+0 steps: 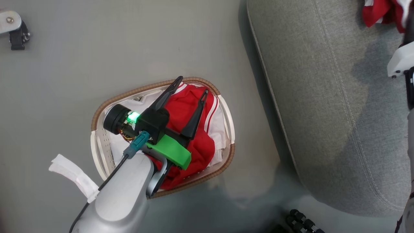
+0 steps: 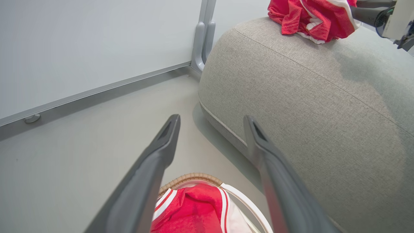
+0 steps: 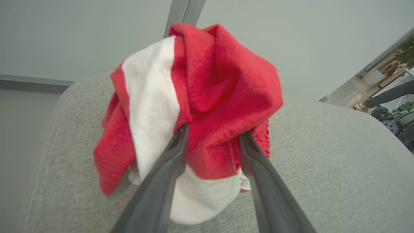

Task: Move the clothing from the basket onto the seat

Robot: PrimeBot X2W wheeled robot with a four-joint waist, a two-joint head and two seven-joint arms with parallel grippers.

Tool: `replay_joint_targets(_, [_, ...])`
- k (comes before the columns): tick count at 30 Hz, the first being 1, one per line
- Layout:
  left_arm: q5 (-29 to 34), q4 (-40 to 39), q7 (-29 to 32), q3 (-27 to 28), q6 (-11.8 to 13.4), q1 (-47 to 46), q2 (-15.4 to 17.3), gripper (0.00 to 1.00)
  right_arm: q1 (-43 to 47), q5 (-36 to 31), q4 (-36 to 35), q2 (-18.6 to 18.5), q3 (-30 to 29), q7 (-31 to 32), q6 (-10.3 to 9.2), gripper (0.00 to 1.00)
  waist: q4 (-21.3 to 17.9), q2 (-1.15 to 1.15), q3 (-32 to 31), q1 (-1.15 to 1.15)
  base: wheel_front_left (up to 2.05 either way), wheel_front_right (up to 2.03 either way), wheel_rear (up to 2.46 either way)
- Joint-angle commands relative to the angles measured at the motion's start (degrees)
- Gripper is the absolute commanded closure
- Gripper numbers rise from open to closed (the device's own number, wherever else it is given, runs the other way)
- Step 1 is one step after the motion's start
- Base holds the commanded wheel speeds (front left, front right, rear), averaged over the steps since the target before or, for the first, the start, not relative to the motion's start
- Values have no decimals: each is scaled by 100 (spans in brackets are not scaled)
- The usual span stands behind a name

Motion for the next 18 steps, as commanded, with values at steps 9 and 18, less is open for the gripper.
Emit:
replay_joint_targets(9, [-91, -18, -2, 224, -17, 219, -41, 0, 847, 155, -650, -33, 162, -14, -8, 0, -17, 0, -646, -1, 0, 0, 0])
replay_joint_targets(18, [-215, -58, -2, 613, -17, 541, -222, 0, 1164, 181, -906, -227, 351, -14, -8, 0, 137, 0, -1581, -1, 0, 0, 0])
